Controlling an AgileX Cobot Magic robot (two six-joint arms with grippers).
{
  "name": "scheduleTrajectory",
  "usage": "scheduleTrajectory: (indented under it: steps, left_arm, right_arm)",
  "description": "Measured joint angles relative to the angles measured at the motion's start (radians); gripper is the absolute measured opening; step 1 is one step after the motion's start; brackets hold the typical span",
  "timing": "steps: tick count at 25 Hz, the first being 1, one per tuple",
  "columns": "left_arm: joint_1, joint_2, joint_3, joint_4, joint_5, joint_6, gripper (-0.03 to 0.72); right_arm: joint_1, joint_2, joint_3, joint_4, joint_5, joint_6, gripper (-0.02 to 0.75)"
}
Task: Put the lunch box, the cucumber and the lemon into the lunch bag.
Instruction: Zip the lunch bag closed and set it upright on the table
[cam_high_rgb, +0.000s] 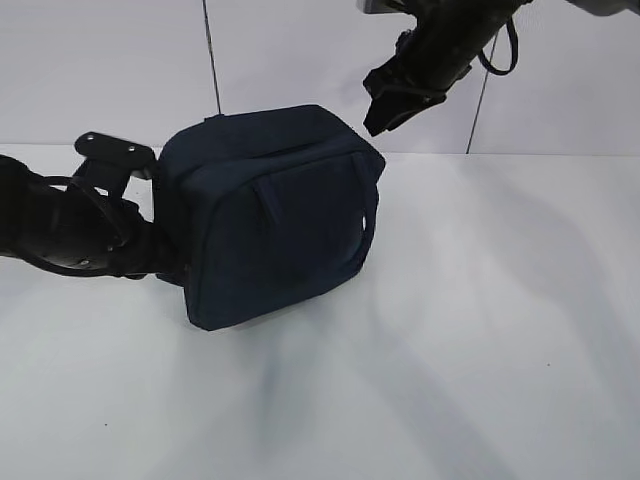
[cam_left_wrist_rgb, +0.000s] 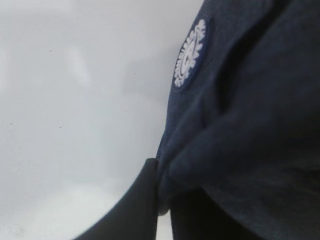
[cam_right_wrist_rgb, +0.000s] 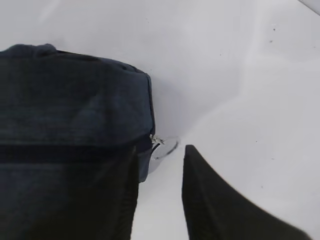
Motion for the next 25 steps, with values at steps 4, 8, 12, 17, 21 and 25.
scheduleTrajectory:
  steps: [4, 8, 12, 17, 21, 25]
  left_arm:
    - [0.000, 0.020, -0.032, -0.002, -0.050, -0.021, 0.013]
    - [0.000, 0.024, -0.075, -0.003, -0.098, -0.054, 0.013]
    - [0.000, 0.033, -0.123, -0.003, -0.117, -0.065, 0.012]
    - [0.000, 0.062, -0.148, -0.005, -0.121, -0.073, 0.013]
    - [0.000, 0.059, -0.148, -0.007, -0.117, -0.073, 0.117]
    - [0.002, -0.004, -0.099, -0.009, -0.115, -0.110, 0.506]
  right_arm:
    - [0.000, -0.021, 0.000, -0.002, 0.002, 0.049, 0.255]
    - [0.000, -0.023, -0.002, -0.002, 0.004, 0.122, 0.255]
    - [0.000, -0.023, -0.002, -0.015, 0.004, 0.201, 0.255]
    - [0.000, -0.023, -0.002, -0.028, 0.004, 0.221, 0.255]
    - [0.000, -0.023, -0.002, -0.039, 0.004, 0.224, 0.256]
    - [0.000, -0.023, -0.002, -0.054, 0.004, 0.226, 0.256]
